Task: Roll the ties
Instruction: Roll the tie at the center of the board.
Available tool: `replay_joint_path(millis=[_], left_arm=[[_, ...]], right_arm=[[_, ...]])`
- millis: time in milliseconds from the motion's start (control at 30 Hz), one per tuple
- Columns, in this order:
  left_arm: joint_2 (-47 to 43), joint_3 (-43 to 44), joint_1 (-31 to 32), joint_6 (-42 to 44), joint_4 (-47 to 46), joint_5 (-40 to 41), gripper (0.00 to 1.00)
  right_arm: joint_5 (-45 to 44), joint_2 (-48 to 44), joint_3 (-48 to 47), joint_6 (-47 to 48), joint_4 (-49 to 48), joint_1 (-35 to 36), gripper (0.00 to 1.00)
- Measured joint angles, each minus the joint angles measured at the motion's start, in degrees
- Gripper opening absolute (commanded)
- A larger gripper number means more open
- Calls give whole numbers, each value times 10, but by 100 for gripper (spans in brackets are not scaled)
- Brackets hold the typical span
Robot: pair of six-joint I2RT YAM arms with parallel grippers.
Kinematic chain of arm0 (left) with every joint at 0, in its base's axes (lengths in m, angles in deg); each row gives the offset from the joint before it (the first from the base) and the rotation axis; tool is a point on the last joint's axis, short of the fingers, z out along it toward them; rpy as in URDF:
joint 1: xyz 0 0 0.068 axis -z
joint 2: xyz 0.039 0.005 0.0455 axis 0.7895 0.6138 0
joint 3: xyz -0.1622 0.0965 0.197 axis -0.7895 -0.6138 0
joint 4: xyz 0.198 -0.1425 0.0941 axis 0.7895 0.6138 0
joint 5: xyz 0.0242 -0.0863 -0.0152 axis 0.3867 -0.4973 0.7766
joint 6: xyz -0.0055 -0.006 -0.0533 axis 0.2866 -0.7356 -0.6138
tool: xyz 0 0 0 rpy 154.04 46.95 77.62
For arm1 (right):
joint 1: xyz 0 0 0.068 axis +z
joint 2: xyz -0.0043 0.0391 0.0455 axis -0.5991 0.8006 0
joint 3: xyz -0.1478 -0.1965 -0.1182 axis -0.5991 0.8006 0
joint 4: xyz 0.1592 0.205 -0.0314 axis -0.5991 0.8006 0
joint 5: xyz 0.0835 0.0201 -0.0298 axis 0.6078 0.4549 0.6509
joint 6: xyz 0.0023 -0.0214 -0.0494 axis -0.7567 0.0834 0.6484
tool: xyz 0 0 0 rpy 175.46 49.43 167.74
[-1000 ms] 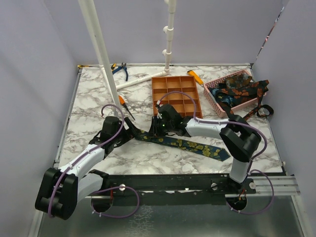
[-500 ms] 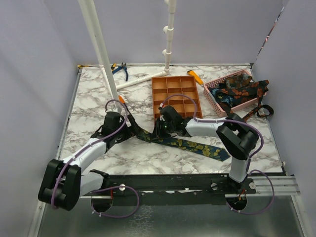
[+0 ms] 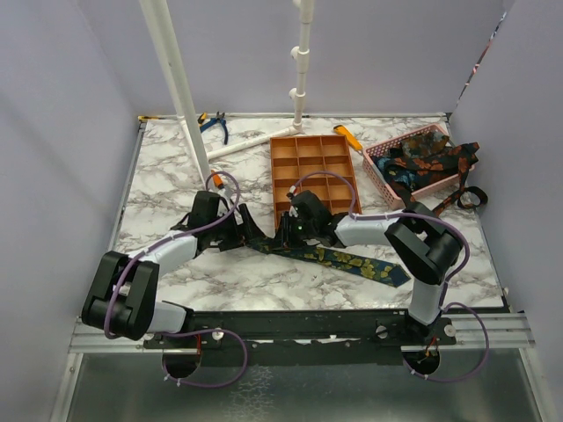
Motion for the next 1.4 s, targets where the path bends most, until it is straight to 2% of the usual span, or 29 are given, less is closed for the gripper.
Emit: replay_joint_path(millis=[67, 267, 400, 600, 667, 800, 867, 967, 1200, 1400], left_arm=[[6, 0, 0, 0, -8, -14, 80], [9, -16, 0, -8, -70, -49, 56], [14, -24, -3, -12, -92, -62, 48], [13, -35, -4, -17, -114, -71, 26], [10, -39, -4, -19, -120, -74, 18], [-14, -56, -4, -31, -125, -74, 1], [-35, -64, -4, -42, -124, -72, 0], [-77, -76, -3, -59, -118, -56, 0], [-180, -105, 7, -108, -70, 31, 0], [-226, -114, 54, -138, 14, 137, 0]], right_arm=[[4, 0, 3, 0, -5, -2, 21], [14, 0, 13, 0, -22, -7, 20], [17, -1, 16, 0, -27, -8, 20], [19, -1, 16, 0, -27, -8, 20], [19, -1, 16, 0, -26, -8, 22], [19, -8, 16, 2, -18, -8, 35], [17, -19, 16, 5, -2, -8, 39], [2, -48, 20, 11, 21, -8, 40], [-62, -118, 39, 33, 71, -10, 31], [-85, -129, 71, 51, 85, -10, 29]])
